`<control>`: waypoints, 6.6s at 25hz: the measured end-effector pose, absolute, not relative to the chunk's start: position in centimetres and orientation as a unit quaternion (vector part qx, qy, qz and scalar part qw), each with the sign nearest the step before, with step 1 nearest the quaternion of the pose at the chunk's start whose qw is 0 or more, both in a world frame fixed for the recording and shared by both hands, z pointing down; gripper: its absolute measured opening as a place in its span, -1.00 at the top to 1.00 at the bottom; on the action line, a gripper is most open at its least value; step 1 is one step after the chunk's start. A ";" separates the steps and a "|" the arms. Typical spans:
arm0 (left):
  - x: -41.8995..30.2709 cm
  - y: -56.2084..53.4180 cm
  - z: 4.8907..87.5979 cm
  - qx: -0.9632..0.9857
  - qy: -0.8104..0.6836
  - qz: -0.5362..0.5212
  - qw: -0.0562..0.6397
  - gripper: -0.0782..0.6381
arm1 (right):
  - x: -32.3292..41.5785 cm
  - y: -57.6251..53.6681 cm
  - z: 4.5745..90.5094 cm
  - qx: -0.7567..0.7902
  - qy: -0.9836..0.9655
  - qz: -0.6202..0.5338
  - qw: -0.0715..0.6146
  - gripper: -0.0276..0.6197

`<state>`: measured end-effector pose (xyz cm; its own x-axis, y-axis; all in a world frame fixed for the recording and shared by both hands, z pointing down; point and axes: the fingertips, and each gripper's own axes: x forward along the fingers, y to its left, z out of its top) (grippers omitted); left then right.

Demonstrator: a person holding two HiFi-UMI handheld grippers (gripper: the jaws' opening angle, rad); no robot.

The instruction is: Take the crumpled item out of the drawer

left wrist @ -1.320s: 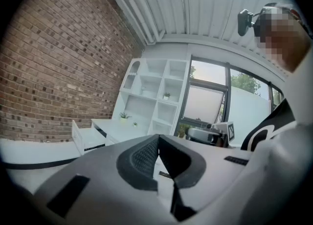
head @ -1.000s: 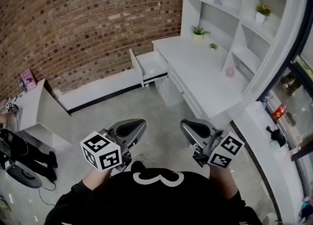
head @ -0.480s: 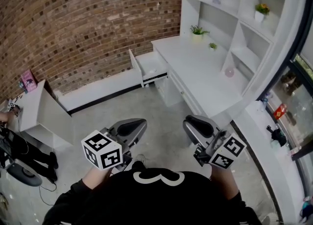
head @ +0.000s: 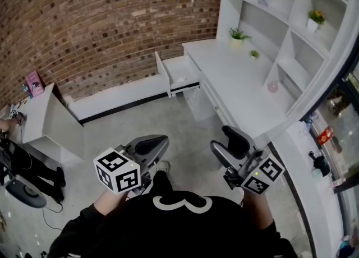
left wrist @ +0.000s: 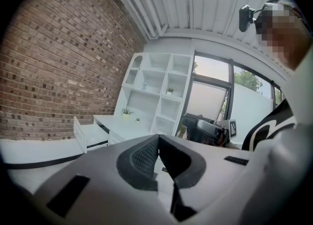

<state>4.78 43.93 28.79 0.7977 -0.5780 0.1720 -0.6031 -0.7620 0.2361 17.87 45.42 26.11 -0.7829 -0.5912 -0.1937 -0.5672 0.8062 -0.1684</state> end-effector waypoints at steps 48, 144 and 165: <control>-14.6 -7.2 35.7 0.914 -0.335 0.053 0.224 0.77 | 1.5 -4.7 35.8 -0.391 0.908 -0.153 -0.015 -0.25; -10.9 -43.9 50.5 0.877 -0.307 0.153 0.336 0.77 | 7.5 -36.8 79.6 -0.322 0.689 -0.418 -0.498 0.42; -9.5 -39.2 43.4 0.902 -0.298 0.110 0.292 0.77 | 4.1 -38.8 59.7 -0.389 0.825 -0.281 -0.298 0.42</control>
